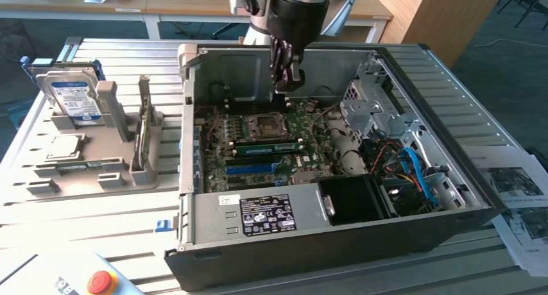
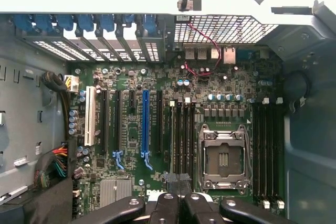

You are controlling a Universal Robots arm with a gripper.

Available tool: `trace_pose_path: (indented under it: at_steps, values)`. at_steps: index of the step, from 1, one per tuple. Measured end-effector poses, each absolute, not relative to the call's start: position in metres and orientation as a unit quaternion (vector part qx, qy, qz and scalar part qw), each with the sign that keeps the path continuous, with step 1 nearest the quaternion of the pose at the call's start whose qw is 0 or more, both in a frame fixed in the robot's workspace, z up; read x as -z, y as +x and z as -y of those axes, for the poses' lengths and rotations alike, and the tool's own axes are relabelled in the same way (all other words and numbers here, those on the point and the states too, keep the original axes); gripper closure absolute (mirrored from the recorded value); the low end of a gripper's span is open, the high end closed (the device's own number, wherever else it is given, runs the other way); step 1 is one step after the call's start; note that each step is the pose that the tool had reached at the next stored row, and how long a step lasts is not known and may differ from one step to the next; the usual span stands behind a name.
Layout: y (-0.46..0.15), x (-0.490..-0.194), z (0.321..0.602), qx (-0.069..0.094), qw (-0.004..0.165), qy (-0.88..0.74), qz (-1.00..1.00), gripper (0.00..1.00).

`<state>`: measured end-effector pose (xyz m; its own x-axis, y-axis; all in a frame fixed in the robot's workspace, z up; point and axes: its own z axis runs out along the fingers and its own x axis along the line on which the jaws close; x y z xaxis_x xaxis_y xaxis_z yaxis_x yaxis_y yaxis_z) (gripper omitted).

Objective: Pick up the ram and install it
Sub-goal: 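Press down the ram until it locks into place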

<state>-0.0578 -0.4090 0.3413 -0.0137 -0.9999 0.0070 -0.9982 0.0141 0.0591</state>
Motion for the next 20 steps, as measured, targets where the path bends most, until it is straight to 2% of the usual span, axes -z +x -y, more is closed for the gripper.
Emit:
trace_pose_path:
  at_steps: [20]
  values:
    - [-0.0578,-0.3413,0.4091,0.021,0.022,0.646,0.763,0.90]
